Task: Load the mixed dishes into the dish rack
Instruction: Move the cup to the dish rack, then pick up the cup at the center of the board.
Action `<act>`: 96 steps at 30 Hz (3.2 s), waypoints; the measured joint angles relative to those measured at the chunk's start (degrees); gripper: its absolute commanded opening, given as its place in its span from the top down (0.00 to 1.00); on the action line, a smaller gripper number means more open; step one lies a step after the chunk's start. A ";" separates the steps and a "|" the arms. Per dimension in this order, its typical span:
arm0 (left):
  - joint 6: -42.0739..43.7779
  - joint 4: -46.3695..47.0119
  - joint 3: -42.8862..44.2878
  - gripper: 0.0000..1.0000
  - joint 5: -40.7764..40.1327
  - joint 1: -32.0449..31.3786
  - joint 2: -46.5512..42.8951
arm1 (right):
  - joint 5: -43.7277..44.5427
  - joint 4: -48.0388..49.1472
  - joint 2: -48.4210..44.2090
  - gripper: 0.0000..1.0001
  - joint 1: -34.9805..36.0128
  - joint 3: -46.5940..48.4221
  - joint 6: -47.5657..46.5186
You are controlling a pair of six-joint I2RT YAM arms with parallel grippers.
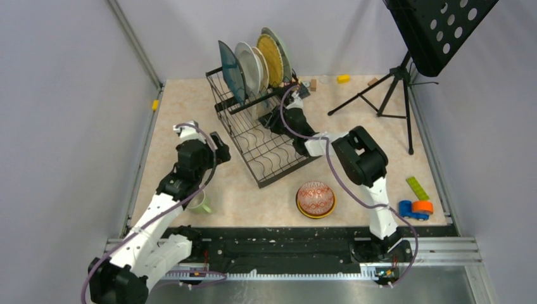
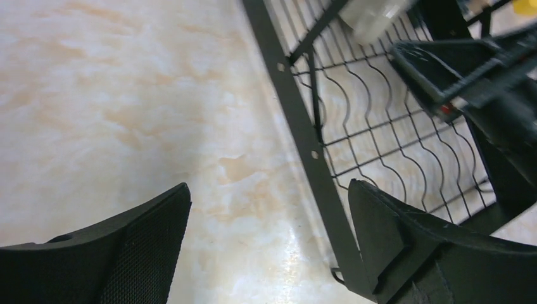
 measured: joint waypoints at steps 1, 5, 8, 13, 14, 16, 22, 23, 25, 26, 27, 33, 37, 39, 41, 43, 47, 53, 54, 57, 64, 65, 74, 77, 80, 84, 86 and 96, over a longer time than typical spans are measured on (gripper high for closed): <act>-0.63 -1.38 0.00 0.01 -2.16 0.00 -1.46 | -0.59 -0.15 -0.85 0.56 -0.02 -0.42 -0.02; -3.34 -8.26 0.50 0.01 -9.09 0.00 -5.66 | -3.56 0.24 -5.38 0.56 -0.02 -3.56 0.07; -6.32 -16.74 3.06 0.01 -14.12 0.02 -6.23 | -5.75 0.31 -8.68 0.56 -0.07 -6.67 0.26; -11.08 -27.93 7.23 0.01 -18.78 0.02 -6.51 | -9.11 -1.07 -13.90 0.56 -0.04 -11.47 0.15; -12.28 -30.14 7.96 0.01 -19.63 0.02 -6.71 | -9.57 -1.49 -15.08 0.56 -0.04 -12.50 0.07; -14.62 -34.27 9.11 0.01 -21.40 0.02 -7.23 | -10.27 -2.12 -17.62 0.56 0.17 -14.73 -0.22; -23.45 -45.66 10.21 0.12 -22.53 0.07 -6.43 | -12.79 -2.27 -24.50 0.55 0.26 -21.00 0.76; -25.05 -47.47 10.21 0.15 -22.58 0.07 -6.23 | -13.44 -2.25 -25.31 0.55 0.26 -21.79 1.14; -27.56 -50.10 10.21 0.20 -22.62 0.13 -5.88 | -14.75 -1.73 -26.56 0.55 0.28 -23.06 2.08; -28.96 -51.45 10.21 0.21 -22.75 0.13 -6.12 | -15.28 -1.51 -26.93 0.55 0.28 -23.52 2.45; -29.77 -52.33 10.21 0.22 -22.77 0.22 -6.56 | -15.98 -1.18 -27.23 0.55 0.28 -24.04 2.89; -33.77 -55.69 10.21 0.30 -22.53 0.52 -7.96 | -18.62 -0.55 -27.65 0.55 0.28 -25.27 4.37; -35.69 -56.96 10.10 0.38 -21.57 0.87 -8.13 | -19.45 -0.55 -27.65 0.55 0.28 -25.27 4.94; -36.63 -57.20 9.62 0.40 -21.18 1.07 -8.48 | -19.74 -0.48 -27.65 0.55 0.28 -25.27 5.25; -37.44 -57.48 8.90 0.41 -20.87 1.27 -8.79 | -20.06 -0.26 -27.65 0.55 0.28 -25.27 5.57; -38.18 -58.05 8.35 0.42 -20.44 1.51 -8.98 | -20.52 -0.09 -27.65 0.55 0.28 -25.27 6.21; -39.45 -58.60 8.13 0.51 -20.15 1.92 -8.87 | -21.05 0.37 -27.65 0.55 0.28 -25.27 6.93; -40.59 -59.32 7.54 0.53 -20.11 2.40 -7.93 | -22.05 1.11 -27.65 0.55 0.28 -25.31 8.92; -40.65 -59.28 7.28 0.53 -19.96 2.47 -7.48 | -22.23 1.38 -27.65 0.55 0.28 -25.38 9.38; -40.85 -59.28 6.40 0.52 -19.76 2.64 -6.43 | -22.64 1.97 -27.65 0.55 0.28 -25.53 9.94; -40.87 -58.16 4.20 0.57 -19.67 2.84 -6.25 | -23.02 2.08 -27.65 0.55 0.28 -25.53 10.32; -40.89 -57.81 3.61 0.58 -19.58 2.93 -6.23 | -23.06 2.05 -27.65 0.55 0.28 -25.53 10.32; -39.93 -52.04 1.01 0.75 -19.30 3.43 -3.80 | -23.52 2.03 -27.65 0.55 0.26 -25.53 10.34; -39.28 -50.10 0.74 0.81 -19.10 3.45 -1.88 | -23.76 2.03 -27.65 0.55 0.17 -25.53 10.34; -38.75 -48.85 0.66 0.95 -18.73 3.45 -1.16 | -23.87 2.08 -27.65 0.55 -0.02 -25.55 10.51; -37.59 -46.86 0.55 1.00 -18.47 3.52 -1.22 | -23.93 2.56 -27.65 0.55 -0.17 -26.29 11.04; -36.59 -46.01 0.52 1.00 -18.32 3.52 -1.22 | -24.00 2.69 -27.65 0.55 -0.24 -26.71 11.34; -25.51 -33.00 -1.29 1.00 -14.95 3.50 -14.45 | -24.70 4.68 -28.09 0.49 -0.87 -29.68 12.24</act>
